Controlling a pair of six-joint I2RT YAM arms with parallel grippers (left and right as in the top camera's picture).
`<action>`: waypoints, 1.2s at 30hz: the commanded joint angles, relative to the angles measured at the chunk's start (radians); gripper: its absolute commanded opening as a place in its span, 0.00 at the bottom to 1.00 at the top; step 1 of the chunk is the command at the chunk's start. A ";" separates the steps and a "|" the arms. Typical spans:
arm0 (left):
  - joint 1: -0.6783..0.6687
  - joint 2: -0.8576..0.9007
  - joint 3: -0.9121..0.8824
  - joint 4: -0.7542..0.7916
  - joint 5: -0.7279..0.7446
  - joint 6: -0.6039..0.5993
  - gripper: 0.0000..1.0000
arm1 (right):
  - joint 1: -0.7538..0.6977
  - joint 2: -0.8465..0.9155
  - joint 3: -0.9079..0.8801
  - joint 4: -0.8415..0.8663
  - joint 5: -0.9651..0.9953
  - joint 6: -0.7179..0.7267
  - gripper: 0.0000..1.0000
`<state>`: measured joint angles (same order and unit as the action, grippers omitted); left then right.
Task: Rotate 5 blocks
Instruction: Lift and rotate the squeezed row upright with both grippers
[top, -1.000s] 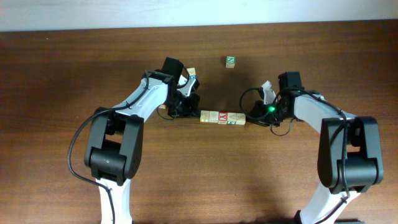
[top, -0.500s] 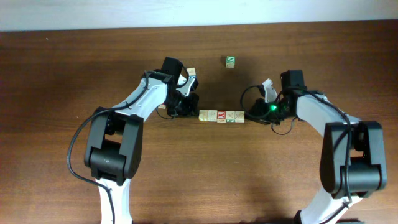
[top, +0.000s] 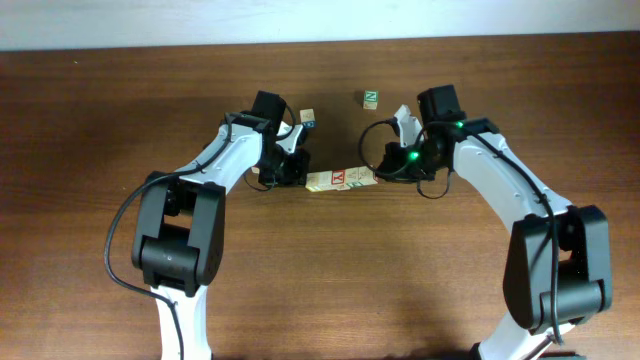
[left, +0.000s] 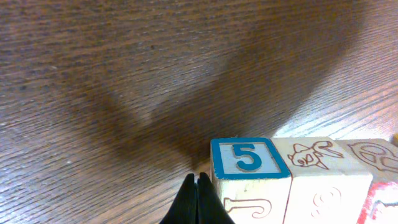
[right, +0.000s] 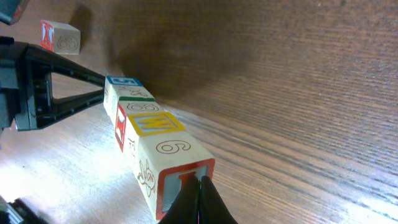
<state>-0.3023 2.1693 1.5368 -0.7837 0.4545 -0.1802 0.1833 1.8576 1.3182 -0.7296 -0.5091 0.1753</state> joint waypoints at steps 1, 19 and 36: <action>-0.035 -0.032 -0.001 0.009 0.127 0.014 0.00 | 0.083 -0.012 0.053 -0.012 -0.035 -0.002 0.04; -0.035 -0.032 -0.001 0.009 0.130 0.014 0.00 | 0.159 -0.012 0.096 -0.007 -0.028 0.043 0.04; -0.035 -0.032 -0.001 -0.002 0.134 0.014 0.00 | 0.197 -0.003 0.096 0.042 -0.009 0.096 0.04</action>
<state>-0.3023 2.1693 1.5272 -0.7876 0.4648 -0.1799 0.3515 1.8126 1.4403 -0.6720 -0.5640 0.2562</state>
